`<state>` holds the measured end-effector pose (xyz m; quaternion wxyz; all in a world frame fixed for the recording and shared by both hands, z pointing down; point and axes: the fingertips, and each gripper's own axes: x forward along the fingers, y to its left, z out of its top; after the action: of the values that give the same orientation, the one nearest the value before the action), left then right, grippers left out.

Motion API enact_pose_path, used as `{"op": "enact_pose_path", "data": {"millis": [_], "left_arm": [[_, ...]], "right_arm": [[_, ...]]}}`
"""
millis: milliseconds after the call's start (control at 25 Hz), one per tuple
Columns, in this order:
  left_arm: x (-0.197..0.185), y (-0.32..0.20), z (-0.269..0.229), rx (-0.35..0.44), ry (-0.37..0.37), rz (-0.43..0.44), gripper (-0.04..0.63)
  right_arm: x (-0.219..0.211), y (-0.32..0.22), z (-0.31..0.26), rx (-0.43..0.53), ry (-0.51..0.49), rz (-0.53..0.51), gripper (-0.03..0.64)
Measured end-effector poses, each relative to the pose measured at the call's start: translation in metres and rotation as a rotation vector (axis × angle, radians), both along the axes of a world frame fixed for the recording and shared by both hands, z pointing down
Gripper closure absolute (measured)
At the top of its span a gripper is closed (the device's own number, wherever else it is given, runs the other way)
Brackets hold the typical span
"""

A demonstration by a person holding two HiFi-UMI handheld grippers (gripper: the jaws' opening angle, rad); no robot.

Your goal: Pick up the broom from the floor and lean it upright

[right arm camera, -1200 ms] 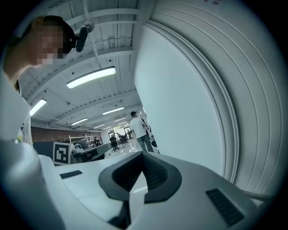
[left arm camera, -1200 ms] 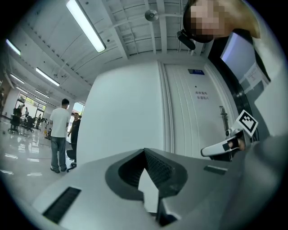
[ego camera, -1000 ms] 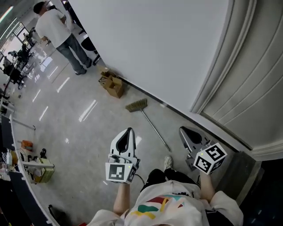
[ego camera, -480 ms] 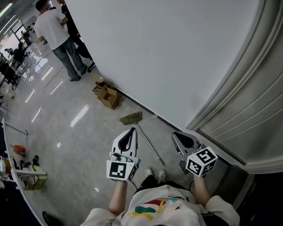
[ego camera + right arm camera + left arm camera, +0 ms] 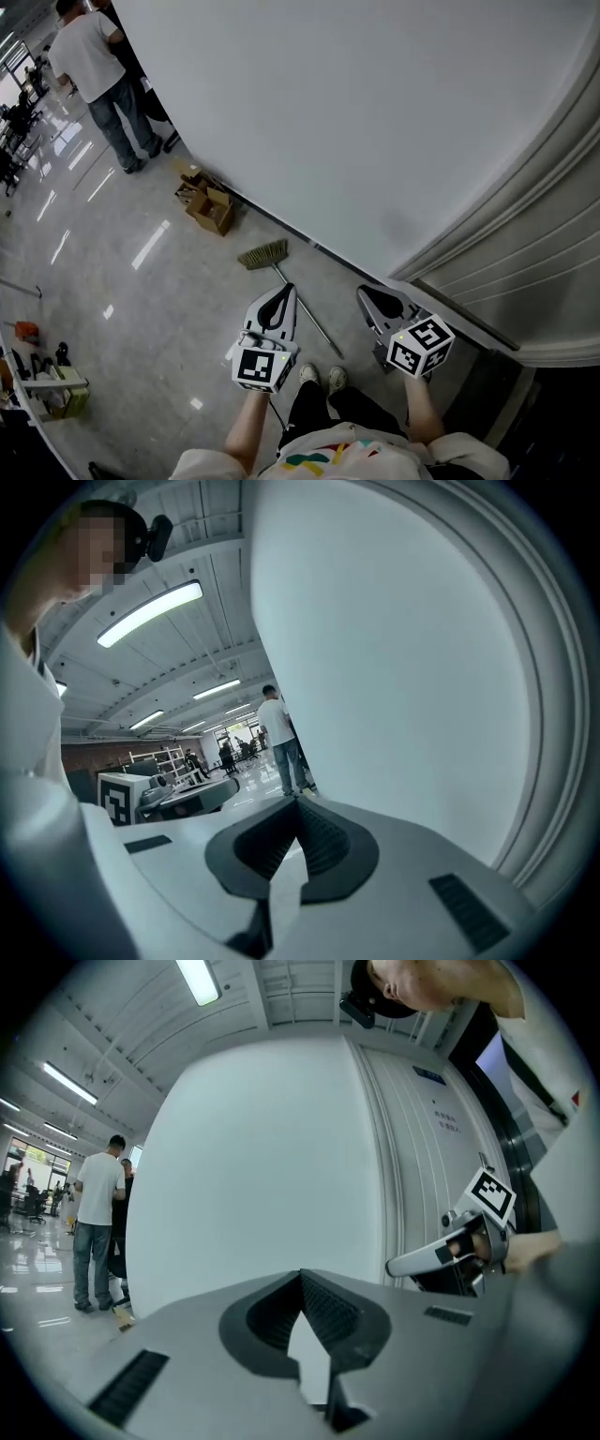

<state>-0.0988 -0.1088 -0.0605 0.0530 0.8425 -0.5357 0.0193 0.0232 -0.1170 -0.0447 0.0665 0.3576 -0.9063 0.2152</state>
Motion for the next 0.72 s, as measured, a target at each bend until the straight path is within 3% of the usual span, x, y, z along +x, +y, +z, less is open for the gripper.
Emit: {"op": "enact_pose_path", "data": {"millis": [200,320,520,720], "left_arm": [[-0.003,-0.044,0.105,-0.034,0.005,-0.005,0.552],[-0.002,-0.061,0.177,-0.047,-0.031,0.005,0.552],[-0.022,-0.092,0.321,-0.051,0.001,-0.064,0.552],[-0.027,-0.114,0.479,-0.058,-0.054,-0.028,0.552]], "right_arm": [[-0.006,-0.048,0.087,0.002,-0.026,0.031,0.604],[-0.005,-0.065,0.157,-0.006,-0.025,0.03,0.604],[-0.005,-0.092,0.296,-0.009,-0.014,0.04,0.604],[-0.007,-0.116,0.445,-0.016,-0.015,0.071,0.604]]}}
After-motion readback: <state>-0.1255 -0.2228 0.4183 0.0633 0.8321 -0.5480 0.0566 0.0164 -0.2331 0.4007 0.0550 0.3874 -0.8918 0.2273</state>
